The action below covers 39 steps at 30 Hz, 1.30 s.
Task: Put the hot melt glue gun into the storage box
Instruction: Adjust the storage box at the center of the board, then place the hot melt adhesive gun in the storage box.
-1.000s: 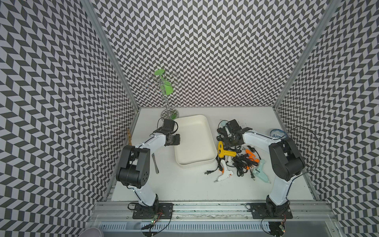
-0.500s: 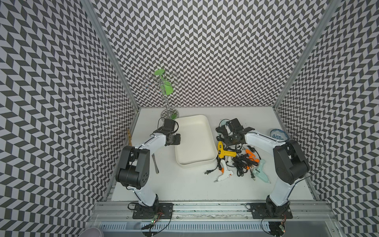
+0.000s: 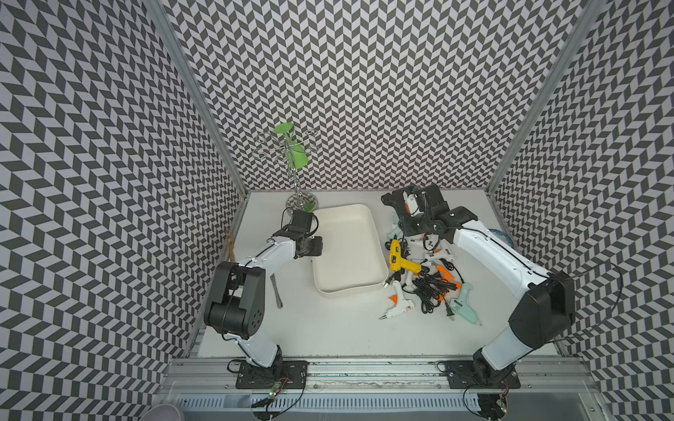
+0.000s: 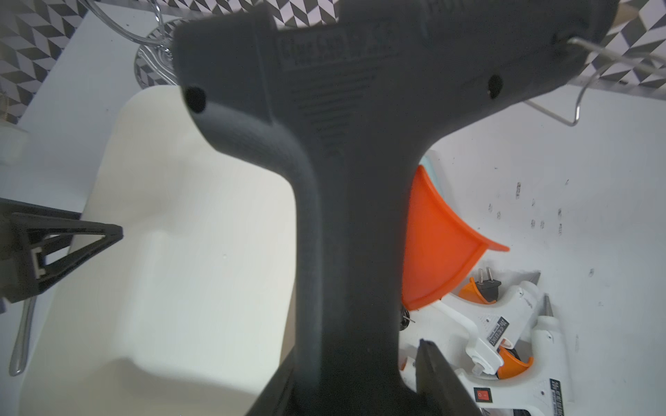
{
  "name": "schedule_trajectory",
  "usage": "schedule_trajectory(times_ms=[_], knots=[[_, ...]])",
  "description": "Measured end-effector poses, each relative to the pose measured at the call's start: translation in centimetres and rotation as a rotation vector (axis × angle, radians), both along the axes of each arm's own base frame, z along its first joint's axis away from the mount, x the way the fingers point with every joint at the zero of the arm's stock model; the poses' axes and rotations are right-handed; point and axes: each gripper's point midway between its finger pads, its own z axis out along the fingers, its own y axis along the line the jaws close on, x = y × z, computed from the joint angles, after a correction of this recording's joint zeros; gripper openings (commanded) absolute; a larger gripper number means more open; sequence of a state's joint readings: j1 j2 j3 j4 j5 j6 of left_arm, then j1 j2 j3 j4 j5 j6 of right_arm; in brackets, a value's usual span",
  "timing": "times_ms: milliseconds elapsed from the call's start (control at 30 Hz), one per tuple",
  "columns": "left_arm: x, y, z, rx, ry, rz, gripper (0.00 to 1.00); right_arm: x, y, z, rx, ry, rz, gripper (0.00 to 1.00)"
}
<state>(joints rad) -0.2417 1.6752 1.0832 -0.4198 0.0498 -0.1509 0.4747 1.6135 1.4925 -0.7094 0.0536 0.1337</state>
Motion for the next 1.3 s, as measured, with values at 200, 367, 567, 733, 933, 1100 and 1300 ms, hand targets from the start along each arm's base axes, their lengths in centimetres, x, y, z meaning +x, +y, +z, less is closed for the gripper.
schedule_trajectory(times_ms=[200, 367, 567, 733, 933, 1100, 1300], knots=[[0.1, -0.2, 0.1, -0.003, -0.006, -0.005, 0.40, -0.7, 0.1, 6.8, 0.007, -0.160, 0.007, 0.14], [0.1, -0.5, 0.3, -0.018, -0.014, -0.011, 0.42, -1.7, -1.3, 14.0, 0.041, -0.349, -0.016, 0.15], [0.1, -0.7, 1.0, -0.034, -0.028, -0.011, 0.49, -1.0, -0.7, 16.8, 0.070, -0.416, -0.002, 0.16], [0.1, -0.8, 2.9, -0.072, -0.065, 0.018, 0.56, -0.2, 2.3, 17.1, 0.115, -0.392, 0.073, 0.16], [0.0, -0.2, 8.0, -0.167, -0.166, 0.067, 0.66, -0.5, 7.7, 18.9, 0.218, -0.388, 0.180, 0.19], [-0.4, 1.5, 12.6, -0.235, -0.268, 0.116, 0.70, -1.3, 12.1, 16.1, 0.279, -0.323, 0.264, 0.19], [-0.6, 3.0, 14.3, -0.259, -0.306, 0.152, 0.71, -0.2, 16.3, 3.4, 0.261, -0.109, 0.292, 0.19]])
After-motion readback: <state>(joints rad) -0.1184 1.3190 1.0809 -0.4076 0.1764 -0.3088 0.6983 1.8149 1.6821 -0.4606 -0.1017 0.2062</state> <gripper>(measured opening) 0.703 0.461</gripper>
